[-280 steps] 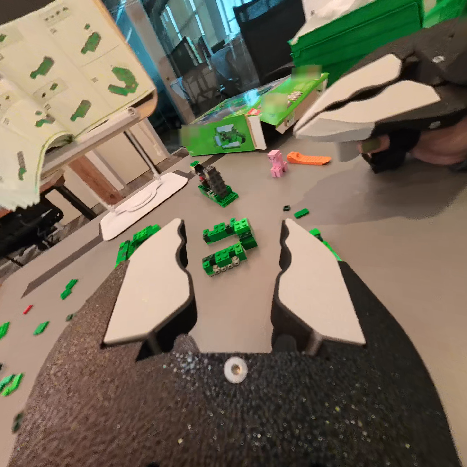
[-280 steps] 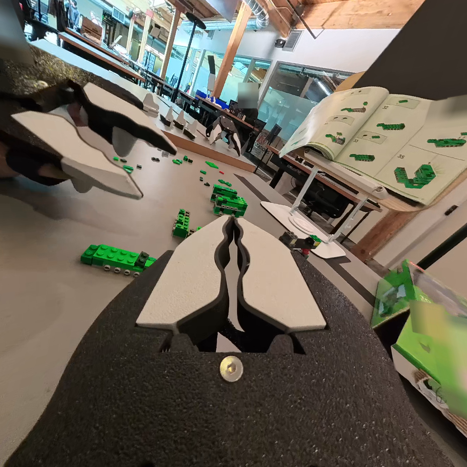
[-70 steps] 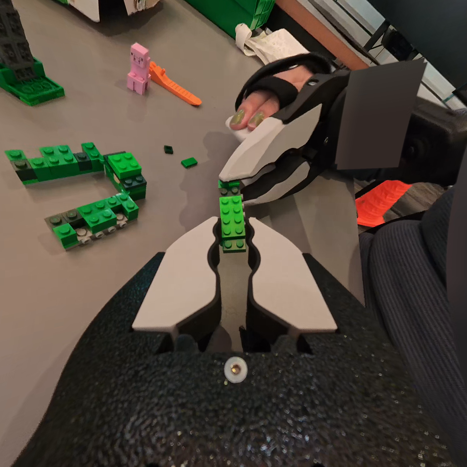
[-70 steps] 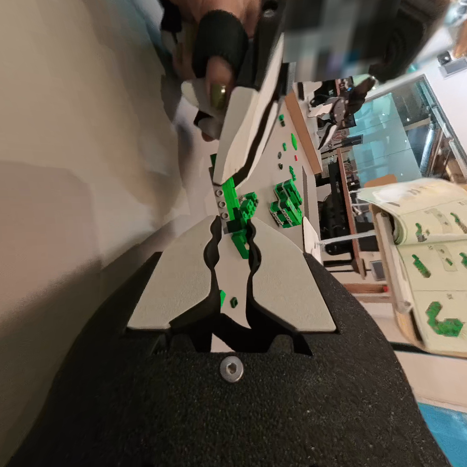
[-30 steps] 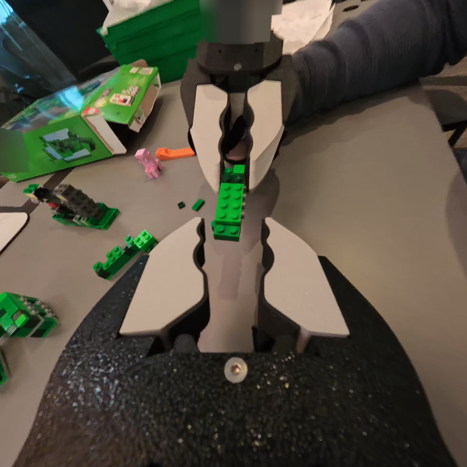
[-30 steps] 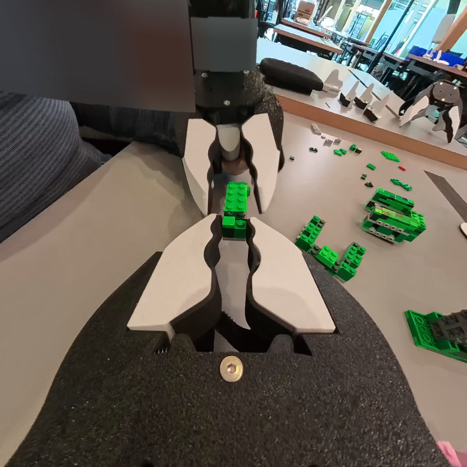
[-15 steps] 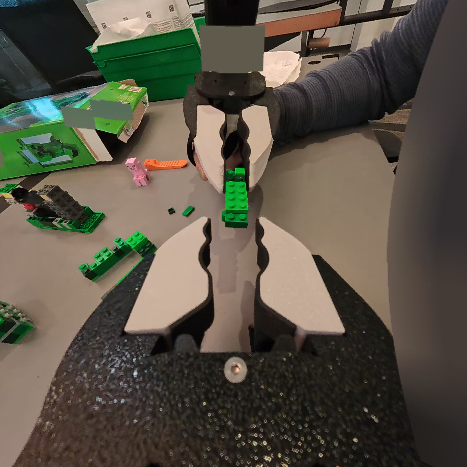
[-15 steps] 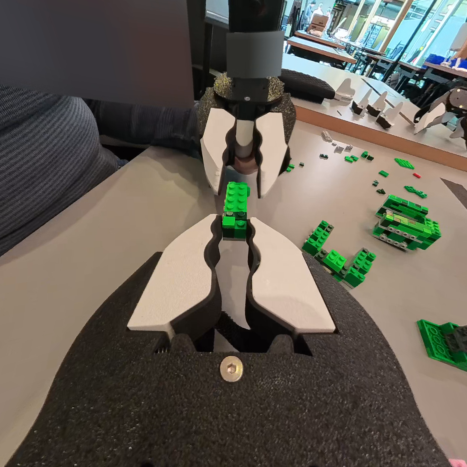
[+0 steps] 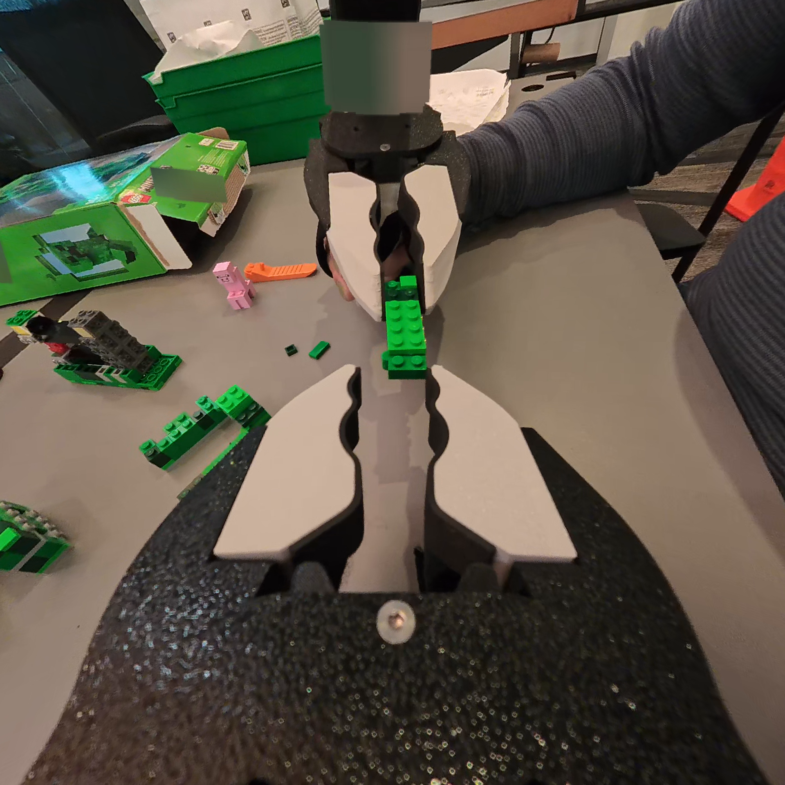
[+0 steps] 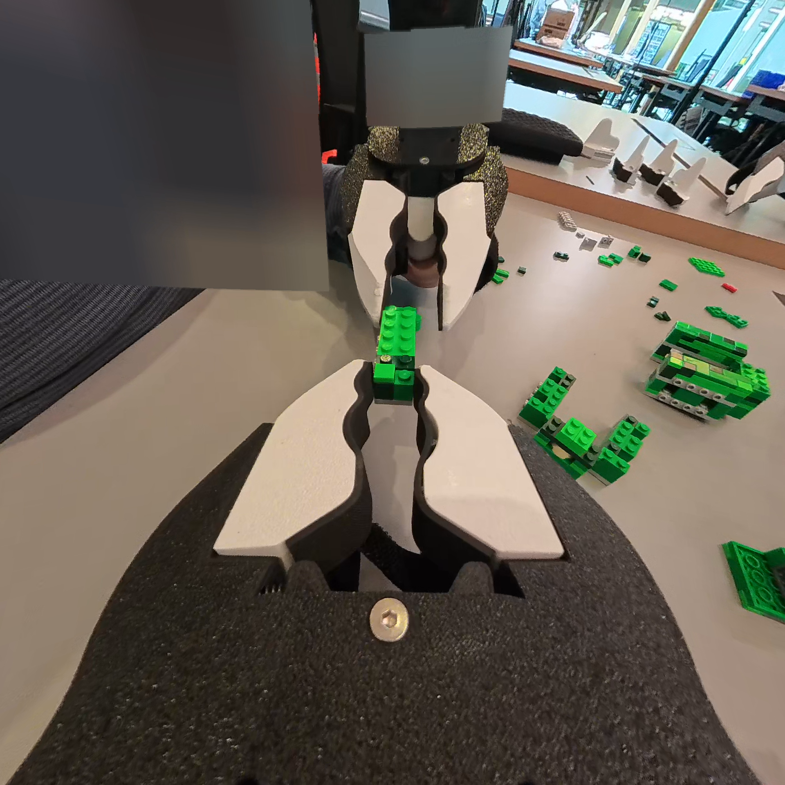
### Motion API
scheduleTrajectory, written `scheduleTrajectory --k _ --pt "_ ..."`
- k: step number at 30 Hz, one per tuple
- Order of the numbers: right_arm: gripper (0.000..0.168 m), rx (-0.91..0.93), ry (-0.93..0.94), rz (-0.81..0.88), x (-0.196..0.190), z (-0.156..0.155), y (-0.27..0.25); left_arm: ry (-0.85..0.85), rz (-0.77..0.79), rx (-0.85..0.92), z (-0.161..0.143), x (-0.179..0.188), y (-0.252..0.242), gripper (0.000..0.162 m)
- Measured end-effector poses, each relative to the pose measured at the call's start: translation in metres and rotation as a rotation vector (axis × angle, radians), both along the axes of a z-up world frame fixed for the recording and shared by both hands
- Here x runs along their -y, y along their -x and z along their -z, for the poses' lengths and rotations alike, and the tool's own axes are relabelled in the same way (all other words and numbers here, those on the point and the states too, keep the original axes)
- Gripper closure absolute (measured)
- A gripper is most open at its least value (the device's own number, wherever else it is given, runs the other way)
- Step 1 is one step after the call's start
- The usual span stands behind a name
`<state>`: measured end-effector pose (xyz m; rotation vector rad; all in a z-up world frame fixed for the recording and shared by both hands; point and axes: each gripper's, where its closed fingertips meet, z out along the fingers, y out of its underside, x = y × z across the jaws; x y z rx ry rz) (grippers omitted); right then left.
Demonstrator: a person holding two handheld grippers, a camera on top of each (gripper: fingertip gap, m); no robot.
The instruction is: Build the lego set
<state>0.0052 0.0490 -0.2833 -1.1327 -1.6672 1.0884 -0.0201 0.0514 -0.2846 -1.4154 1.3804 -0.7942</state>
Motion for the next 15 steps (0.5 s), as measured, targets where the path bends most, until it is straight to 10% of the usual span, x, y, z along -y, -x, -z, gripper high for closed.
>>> scheduleTrajectory --k 15 --pt "0.151 0.015 -0.001 0.001 -0.0001 0.0021 0.0009 -0.007 -0.018 -0.017 0.0026 -0.0027 -0.0009 0.134"
